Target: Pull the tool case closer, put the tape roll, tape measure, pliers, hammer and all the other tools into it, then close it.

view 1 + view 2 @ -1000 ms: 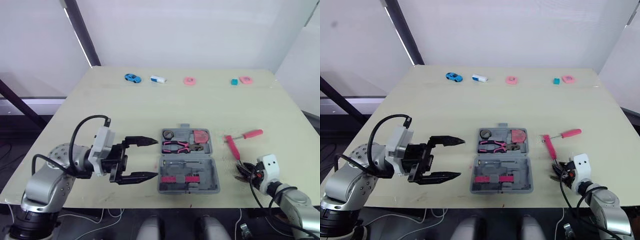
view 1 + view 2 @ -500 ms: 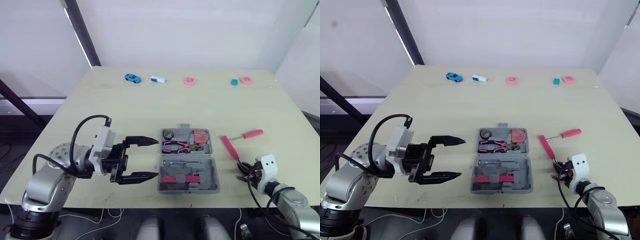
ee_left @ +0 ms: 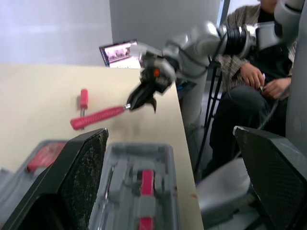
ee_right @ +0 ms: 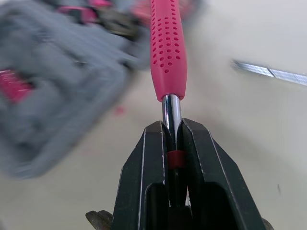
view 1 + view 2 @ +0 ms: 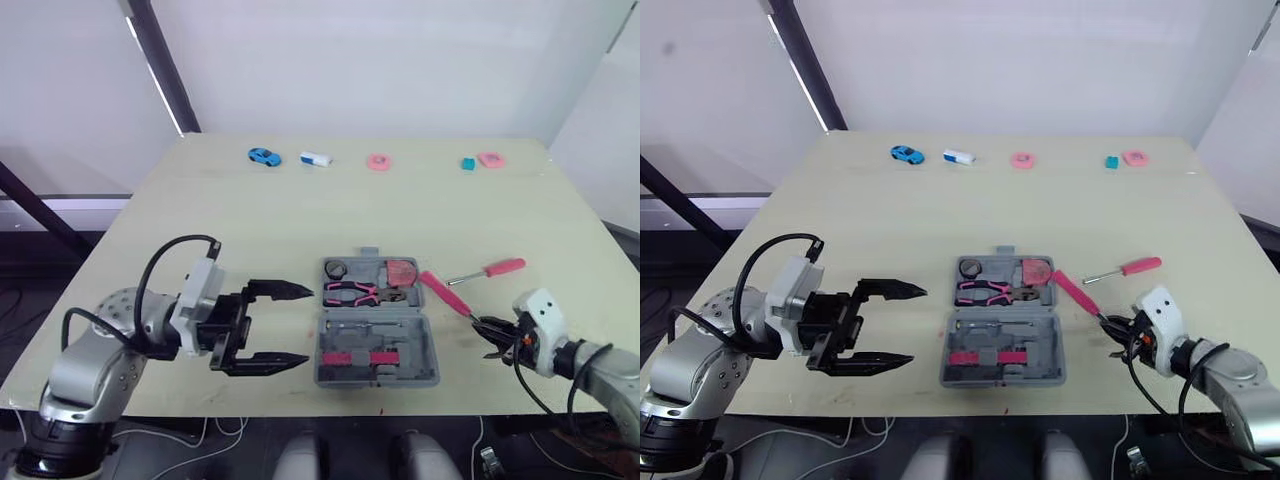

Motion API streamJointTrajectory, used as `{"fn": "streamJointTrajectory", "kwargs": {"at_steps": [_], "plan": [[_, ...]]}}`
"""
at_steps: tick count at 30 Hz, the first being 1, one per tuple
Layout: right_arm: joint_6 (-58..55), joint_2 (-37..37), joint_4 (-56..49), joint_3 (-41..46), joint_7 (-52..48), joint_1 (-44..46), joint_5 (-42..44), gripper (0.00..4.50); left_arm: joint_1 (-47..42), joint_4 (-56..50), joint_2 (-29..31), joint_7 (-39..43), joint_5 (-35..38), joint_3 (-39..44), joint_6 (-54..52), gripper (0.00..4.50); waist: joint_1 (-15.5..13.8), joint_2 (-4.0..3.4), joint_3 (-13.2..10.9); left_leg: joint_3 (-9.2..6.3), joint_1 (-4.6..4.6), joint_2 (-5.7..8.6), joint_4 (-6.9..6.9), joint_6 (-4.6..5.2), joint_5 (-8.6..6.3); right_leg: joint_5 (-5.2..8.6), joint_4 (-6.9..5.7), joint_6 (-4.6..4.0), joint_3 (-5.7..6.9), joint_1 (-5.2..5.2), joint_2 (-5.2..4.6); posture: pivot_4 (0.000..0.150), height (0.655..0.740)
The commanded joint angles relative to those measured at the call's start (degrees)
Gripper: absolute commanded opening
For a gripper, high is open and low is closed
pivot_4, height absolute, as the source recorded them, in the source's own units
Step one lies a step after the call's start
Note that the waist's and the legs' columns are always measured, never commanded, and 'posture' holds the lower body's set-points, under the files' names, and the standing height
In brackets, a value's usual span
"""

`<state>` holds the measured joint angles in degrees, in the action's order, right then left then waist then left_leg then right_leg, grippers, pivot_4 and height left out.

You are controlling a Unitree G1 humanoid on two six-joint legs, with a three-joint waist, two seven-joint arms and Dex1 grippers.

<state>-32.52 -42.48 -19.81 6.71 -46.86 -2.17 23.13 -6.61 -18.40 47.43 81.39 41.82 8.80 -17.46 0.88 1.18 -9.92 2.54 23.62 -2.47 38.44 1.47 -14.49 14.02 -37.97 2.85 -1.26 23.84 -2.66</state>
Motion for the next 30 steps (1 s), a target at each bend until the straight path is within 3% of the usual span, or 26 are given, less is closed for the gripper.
{"fn": "streamJointTrajectory", "kwargs": {"at_steps": [1, 6, 12, 20, 30], "plan": [[-1.5, -5.0, -5.1, -2.5, -5.6, 2.6, 1.4, 0.05, 0.6, 1.0, 1.1, 2.1, -0.4, 1.6, 1.8, 4.50, -0.1, 0.01, 0.0, -0.01, 0.02, 0.00, -0.01, 0.00, 0.00, 0.00, 0.01, 0.00, 0.01, 0.01, 0.00, 0.150, 0.7400], [-2.4, -10.4, -7.5, -9.4, -10.6, 8.2, -0.5, 0.05, 1.8, 3.2, 2.6, 4.0, -2.1, 2.0, 3.7, 4.50, -0.3, 0.01, 0.0, -0.04, 0.07, 0.00, 0.02, 0.00, 0.00, 0.00, 0.06, 0.00, 0.06, 0.00, -0.02, 0.150, 0.7400], [-11.2, -13.1, -11.9, -23.1, -11.4, 21.7, -6.5, 0.05, 5.1, 6.0, 5.1, 5.5, -3.2, 4.8, 4.8, 4.50, 0.0, 0.02, 0.0, -0.01, 0.07, -0.08, 0.04, 0.00, 0.00, 0.00, 0.00, -0.02, 0.08, 0.08, 0.00, 0.150, 0.7400], [-12.5, -8.6, -6.6, -37.3, -11.1, 32.3, -16.3, 0.05, 5.3, 7.1, 5.7, 6.4, -4.6, 4.3, 6.0, 4.50, -0.3, 0.04, 0.0, 0.03, 0.15, -0.06, 0.08, 0.00, 0.00, 0.01, 0.03, -0.03, 0.10, 0.13, -0.04, 0.150, 0.7400], [-13.9, -1.9, -2.7, -42.1, -10.5, 35.2, -20.4, 0.05, 5.5, 7.0, 5.7, 6.9, -5.2, 4.4, 6.5, 4.50, -0.1, 0.04, 0.0, 0.04, 0.13, -0.08, 0.08, 0.00, 0.00, 0.00, -0.02, -0.03, 0.10, 0.13, -0.02, 0.150, 0.7400]]}}
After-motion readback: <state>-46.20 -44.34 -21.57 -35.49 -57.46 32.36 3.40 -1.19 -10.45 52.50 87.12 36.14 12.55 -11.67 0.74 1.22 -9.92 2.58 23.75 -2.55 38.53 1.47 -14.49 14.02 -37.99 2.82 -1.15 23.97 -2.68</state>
